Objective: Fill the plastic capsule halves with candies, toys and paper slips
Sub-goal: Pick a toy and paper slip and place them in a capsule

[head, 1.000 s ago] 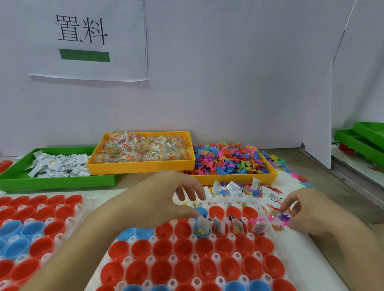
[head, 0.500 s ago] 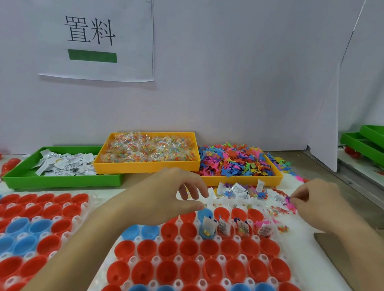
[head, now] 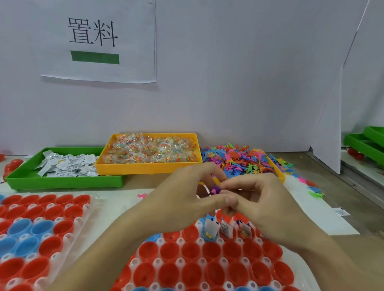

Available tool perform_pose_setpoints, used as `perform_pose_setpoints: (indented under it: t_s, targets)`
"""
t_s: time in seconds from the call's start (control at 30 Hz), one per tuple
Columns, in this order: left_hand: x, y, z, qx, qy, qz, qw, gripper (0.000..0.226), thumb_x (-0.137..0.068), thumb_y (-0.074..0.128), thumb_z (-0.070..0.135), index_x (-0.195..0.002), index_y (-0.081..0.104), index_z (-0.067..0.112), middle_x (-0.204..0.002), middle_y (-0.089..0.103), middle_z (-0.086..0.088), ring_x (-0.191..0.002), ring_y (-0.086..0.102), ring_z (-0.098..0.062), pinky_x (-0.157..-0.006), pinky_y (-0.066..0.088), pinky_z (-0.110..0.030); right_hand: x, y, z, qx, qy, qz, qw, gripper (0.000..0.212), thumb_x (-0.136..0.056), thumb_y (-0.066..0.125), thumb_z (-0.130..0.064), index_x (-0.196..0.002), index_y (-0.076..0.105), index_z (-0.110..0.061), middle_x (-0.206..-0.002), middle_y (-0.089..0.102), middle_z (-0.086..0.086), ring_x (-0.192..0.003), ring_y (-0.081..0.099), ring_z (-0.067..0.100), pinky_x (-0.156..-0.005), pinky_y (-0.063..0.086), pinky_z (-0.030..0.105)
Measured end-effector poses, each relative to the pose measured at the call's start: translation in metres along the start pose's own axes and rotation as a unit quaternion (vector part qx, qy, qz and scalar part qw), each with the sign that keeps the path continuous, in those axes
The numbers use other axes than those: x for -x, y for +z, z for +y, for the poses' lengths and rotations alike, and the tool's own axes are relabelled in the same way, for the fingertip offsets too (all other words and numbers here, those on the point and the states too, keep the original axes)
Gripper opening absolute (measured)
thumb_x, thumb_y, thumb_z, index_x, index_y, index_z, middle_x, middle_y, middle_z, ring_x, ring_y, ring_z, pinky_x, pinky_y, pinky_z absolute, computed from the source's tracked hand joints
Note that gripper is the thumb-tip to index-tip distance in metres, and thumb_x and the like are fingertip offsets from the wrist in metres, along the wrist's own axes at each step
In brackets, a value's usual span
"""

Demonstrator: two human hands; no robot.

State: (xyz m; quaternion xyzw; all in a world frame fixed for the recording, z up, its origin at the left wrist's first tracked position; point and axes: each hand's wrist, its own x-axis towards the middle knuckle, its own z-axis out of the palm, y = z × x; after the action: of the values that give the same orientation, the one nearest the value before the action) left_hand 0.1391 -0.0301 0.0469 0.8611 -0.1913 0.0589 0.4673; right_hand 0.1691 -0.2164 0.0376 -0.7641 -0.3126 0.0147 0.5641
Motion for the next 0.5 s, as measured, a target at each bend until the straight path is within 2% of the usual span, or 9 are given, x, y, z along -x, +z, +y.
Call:
perform_pose_setpoints:
  t_s: [0.07, 0.17, 0.27, 0.4, 0.5]
  targets:
    - [-0.0007, -0.0006, 0.0007, 0.036, 0.005, 0.011, 0.999, 0.019, -0.083, 0.076, 0.027, -0.096, 0.063, 0.026, -0.079, 0.067, -0.007, -0.065, 0.07, -0.018, -0.061, 0.056, -0.032, -0.0007, 0.0033, -0.0013, -0.02, -0.001, 0.004, 1.0, 0.011, -0.09, 0.071, -0.012, -0.098, 0.078, -0.012, -0.078, 0.077, 0.006, -0.071, 0.073, 0.013, -0.066, 0.055, 0.019]
    - [-0.0012, -0.0022, 0.0, 0.063, -0.001, 0.011, 0.998, 0.022, -0.084, 0.076, 0.012, -0.098, 0.065, 0.023, -0.08, 0.066, -0.015, -0.064, 0.071, -0.021, -0.061, 0.055, -0.027, -0.0019, 0.0055, -0.0017, -0.043, 0.008, 0.024, 0.999, 0.012, -0.089, 0.07, -0.006, -0.095, 0.079, -0.013, -0.079, 0.078, 0.005, -0.074, 0.075, 0.016, -0.067, 0.057, 0.019]
    - [-0.0015, -0.0027, -0.0029, 0.054, -0.006, 0.013, 0.998, 0.027, -0.084, 0.075, 0.005, -0.099, 0.066, 0.025, -0.076, 0.067, -0.01, -0.065, 0.072, -0.025, -0.063, 0.057, -0.029, -0.0022, 0.0078, -0.0011, -0.051, 0.019, 0.034, 0.998, 0.014, -0.088, 0.07, -0.003, -0.092, 0.078, -0.014, -0.077, 0.077, 0.004, -0.07, 0.075, 0.014, -0.064, 0.056, 0.018]
    - [-0.0024, -0.0038, -0.0073, 0.026, -0.019, 0.019, 0.999, 0.026, -0.086, 0.071, -0.003, -0.1, 0.067, 0.019, -0.07, 0.07, -0.005, -0.065, 0.073, -0.024, -0.065, 0.061, -0.036, -0.003, 0.0099, 0.0, -0.041, 0.03, 0.045, 0.998, 0.013, -0.089, 0.069, -0.001, -0.093, 0.078, -0.009, -0.075, 0.077, 0.006, -0.068, 0.075, 0.016, -0.063, 0.057, 0.019]
    - [-0.0021, -0.0049, -0.0073, -0.012, -0.031, 0.032, 0.999, 0.027, -0.086, 0.07, -0.003, -0.094, 0.066, 0.022, -0.069, 0.071, -0.006, -0.06, 0.072, -0.018, -0.06, 0.059, -0.03, -0.0032, 0.0106, -0.0004, -0.042, 0.031, 0.049, 0.997, 0.02, -0.09, 0.067, 0.001, -0.088, 0.077, -0.017, -0.071, 0.076, 0.003, -0.066, 0.074, 0.014, -0.061, 0.056, 0.016]
